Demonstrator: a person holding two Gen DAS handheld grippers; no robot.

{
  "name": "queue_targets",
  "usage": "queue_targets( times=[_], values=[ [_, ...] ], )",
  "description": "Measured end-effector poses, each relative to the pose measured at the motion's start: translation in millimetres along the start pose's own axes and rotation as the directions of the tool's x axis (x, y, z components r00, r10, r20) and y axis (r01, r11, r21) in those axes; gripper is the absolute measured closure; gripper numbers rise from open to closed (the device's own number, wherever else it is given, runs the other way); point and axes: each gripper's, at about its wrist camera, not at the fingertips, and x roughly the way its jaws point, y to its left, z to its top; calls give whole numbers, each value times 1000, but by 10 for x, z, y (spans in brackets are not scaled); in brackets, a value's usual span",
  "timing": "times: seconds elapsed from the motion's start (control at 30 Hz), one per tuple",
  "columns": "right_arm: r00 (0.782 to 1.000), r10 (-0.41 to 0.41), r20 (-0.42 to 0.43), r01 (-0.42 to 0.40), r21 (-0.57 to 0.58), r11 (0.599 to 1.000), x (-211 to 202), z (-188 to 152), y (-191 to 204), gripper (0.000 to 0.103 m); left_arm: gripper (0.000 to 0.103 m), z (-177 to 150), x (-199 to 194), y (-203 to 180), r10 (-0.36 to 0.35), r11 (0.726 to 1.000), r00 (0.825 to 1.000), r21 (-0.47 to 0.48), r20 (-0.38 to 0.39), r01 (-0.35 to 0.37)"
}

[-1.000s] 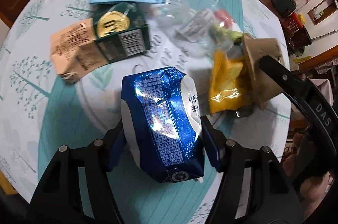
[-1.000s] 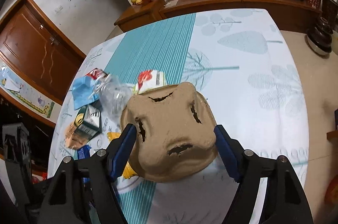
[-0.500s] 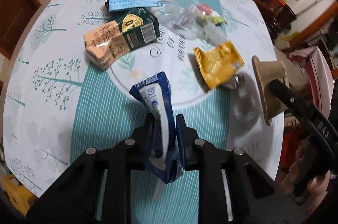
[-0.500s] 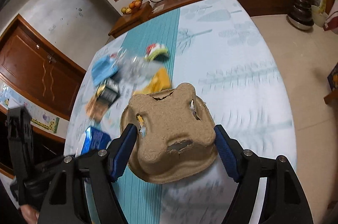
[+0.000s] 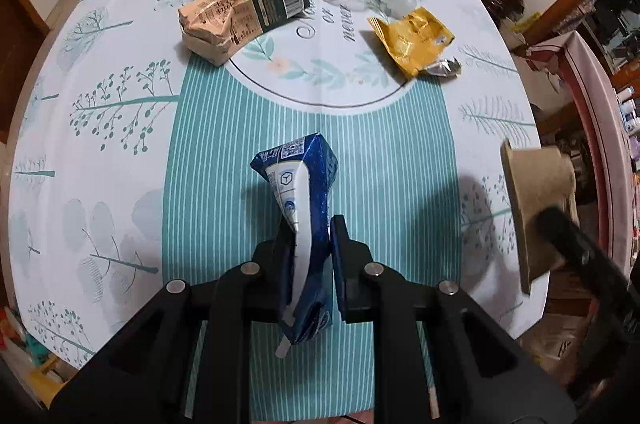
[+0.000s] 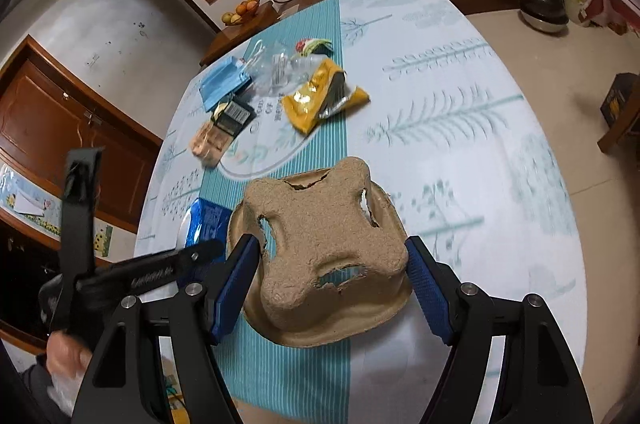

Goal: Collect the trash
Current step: 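Lift the blue carton and pulp tray and carry them over the bin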

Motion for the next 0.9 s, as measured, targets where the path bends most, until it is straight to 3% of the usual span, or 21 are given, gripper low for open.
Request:
queue_targets(
  times=[0.13,0.3,0.5,0.73,0.9],
  values=[
    [1000,-5,2,5,24,1000,-102,-143,-8,29,84,-33,69,63,-8,1000,999,-23,-41,7],
    [1000,-20,2,20,10,1000,-240,-289,57,29,83,-51,71,91,-5,1000,999,-2,-33,5],
    [1000,-16,12,16,-28,999,-427,-441,255,29,89,-185,-33,32,-13,997,999,72,-35,15],
    [999,-24,32,26,-50,998,-643,-846,583,29,89,-625,-386,104,-77,988,997,133,-27,80],
    [999,-25,36,26,-18,1000,-750,-1339,818,29,89,-1009,-660,224,-99,971,995,218,-13,99]
  ],
)
